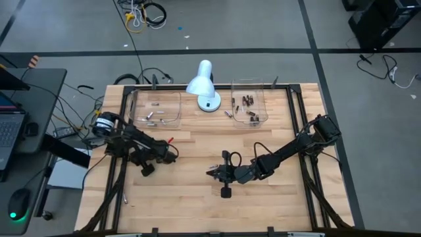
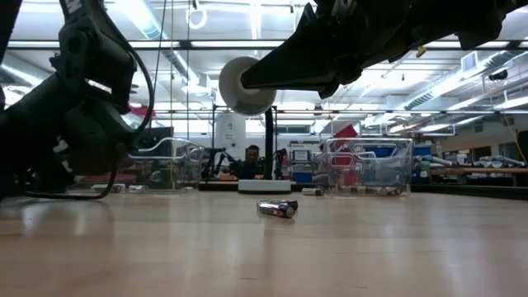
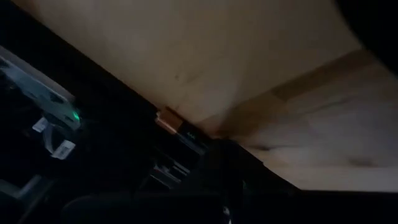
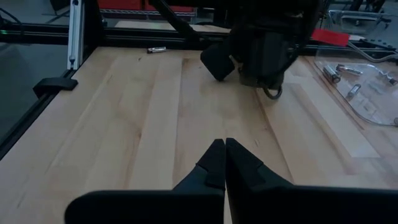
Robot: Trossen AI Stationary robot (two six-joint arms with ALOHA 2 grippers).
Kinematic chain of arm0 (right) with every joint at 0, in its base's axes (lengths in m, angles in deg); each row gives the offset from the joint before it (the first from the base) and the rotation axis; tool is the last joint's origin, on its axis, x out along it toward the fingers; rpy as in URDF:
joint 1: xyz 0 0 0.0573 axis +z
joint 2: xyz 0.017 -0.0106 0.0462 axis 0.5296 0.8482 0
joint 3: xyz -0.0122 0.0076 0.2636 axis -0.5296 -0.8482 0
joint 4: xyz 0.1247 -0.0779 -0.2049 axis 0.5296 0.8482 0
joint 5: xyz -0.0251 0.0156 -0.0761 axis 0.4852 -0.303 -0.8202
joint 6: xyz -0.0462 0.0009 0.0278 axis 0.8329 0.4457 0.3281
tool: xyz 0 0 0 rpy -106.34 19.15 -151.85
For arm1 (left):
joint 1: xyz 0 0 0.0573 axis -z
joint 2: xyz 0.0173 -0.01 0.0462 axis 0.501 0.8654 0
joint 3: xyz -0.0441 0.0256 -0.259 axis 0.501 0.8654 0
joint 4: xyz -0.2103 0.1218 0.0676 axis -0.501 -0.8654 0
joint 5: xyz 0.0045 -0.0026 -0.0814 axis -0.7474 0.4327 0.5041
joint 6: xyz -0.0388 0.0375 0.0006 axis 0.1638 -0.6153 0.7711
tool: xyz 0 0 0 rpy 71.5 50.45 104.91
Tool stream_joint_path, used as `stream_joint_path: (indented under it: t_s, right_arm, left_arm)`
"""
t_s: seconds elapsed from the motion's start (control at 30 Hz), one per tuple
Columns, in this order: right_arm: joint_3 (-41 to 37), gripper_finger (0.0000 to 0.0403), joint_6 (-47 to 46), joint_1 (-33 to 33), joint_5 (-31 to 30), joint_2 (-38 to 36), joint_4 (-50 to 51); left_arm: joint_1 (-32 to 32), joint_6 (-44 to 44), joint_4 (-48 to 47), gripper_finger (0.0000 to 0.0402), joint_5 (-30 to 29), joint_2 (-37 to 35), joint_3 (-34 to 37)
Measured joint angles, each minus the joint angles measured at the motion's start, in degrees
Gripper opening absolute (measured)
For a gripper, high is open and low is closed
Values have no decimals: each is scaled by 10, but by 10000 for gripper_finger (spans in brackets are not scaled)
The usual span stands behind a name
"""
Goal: Sort batteries
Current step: Put the black battery in the transparent bin
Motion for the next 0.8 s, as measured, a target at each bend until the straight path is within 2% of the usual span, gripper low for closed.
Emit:
stream_joint_path:
  t_s: [0.27, 0.8]
  right_arm:
    - [0, 0, 0, 0, 0, 0, 0]
    - [0, 0, 0, -2, 0, 0, 0]
  left_arm:
    - [-42, -36, 2, 0, -17, 0, 13]
    - [-68, -47, 2, 0, -22, 0, 16]
